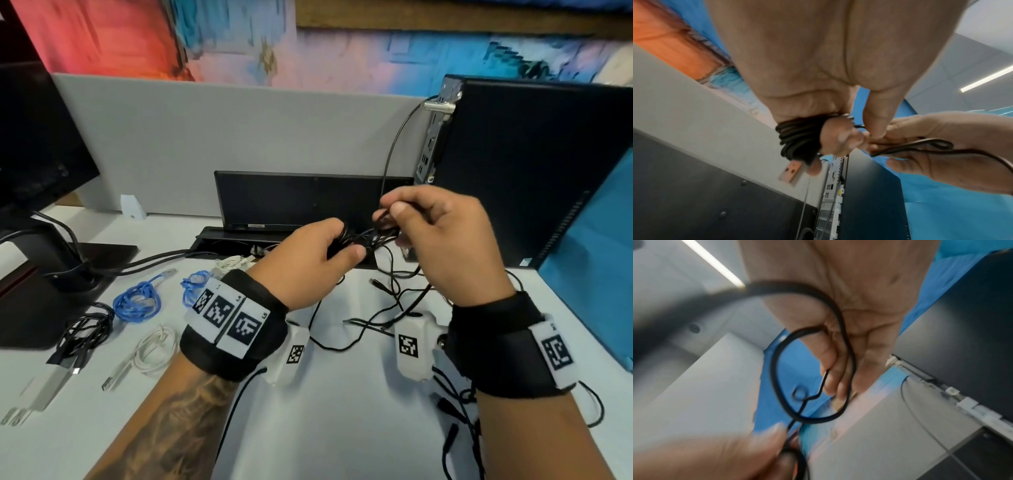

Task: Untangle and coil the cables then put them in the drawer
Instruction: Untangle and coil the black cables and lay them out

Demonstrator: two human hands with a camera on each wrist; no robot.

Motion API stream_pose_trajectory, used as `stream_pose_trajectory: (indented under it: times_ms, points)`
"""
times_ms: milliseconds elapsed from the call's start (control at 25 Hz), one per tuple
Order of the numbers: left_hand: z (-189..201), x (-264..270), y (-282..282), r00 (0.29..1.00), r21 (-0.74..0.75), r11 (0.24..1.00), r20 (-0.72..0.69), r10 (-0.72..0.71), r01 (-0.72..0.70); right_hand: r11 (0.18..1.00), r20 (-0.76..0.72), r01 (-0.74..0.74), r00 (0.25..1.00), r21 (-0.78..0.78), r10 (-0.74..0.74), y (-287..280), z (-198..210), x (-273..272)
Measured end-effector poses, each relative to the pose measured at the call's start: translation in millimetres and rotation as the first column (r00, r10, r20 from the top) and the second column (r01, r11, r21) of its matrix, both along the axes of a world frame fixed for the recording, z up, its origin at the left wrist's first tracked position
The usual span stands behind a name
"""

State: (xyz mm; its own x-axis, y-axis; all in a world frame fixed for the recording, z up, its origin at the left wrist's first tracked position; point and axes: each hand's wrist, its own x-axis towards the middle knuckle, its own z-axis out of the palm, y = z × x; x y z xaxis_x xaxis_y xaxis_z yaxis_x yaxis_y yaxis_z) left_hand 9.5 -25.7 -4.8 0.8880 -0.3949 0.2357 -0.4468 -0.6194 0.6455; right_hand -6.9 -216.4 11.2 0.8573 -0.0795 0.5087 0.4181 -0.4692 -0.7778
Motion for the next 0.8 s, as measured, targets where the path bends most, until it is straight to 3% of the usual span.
stream_pose_trajectory:
  times_ms: [80, 160, 320, 480, 560, 640, 680, 720, 800]
  points:
    - [-1, 3, 5, 0.999, 0.004, 1.0, -0.023, 0.025, -0.025, 0.993, -0.005, 0.078, 0.997, 0.089, -0.077, -11, -1, 5]
    - [1, 7, 14, 0.986, -0.192, 0.981, -0.161, -0.041, 0.01, 0.982, -0.055, 0.101, 0.994, 0.16, -0.093, -16, -7, 11]
    - [12, 13, 30, 0.922, -0.606, 0.795, -0.323, -0.214, -0.028, 0.982, -0.189, 0.007, 0.982, 0.191, 0.03, -2, -27, 23]
    - [13, 18, 46, 0.873, -0.74, 0.665, -0.385, -0.301, -0.097, 0.982, -0.22, -0.063, 0.97, 0.177, 0.102, 5, -30, 25]
    - [14, 14, 41, 0.776, -0.806, 0.587, -0.418, -0.472, -0.078, 0.981, -0.196, -0.04, 0.977, 0.189, 0.078, 7, -33, 26]
    - [20, 8, 29, 0.653, -0.901, 0.426, -0.371, -0.66, -0.083, 0.979, -0.183, -0.035, 0.98, 0.199, 0.073, 13, -38, 26]
    - [22, 6, 24, 0.631, -0.942, 0.314, -0.315, -0.709, -0.117, 0.983, -0.198, -0.06, 0.976, 0.176, 0.095, 18, -41, 25]
    - [24, 7, 21, 0.649, -0.967, 0.201, -0.254, -0.717, -0.157, 0.986, -0.232, -0.105, 0.964, 0.129, 0.133, 23, -43, 22]
    - [21, 14, 22, 0.758, -0.979, 0.02, -0.171, -0.629, -0.204, 0.974, -0.33, -0.227, 0.92, -0.01, 0.211, 34, -40, 14]
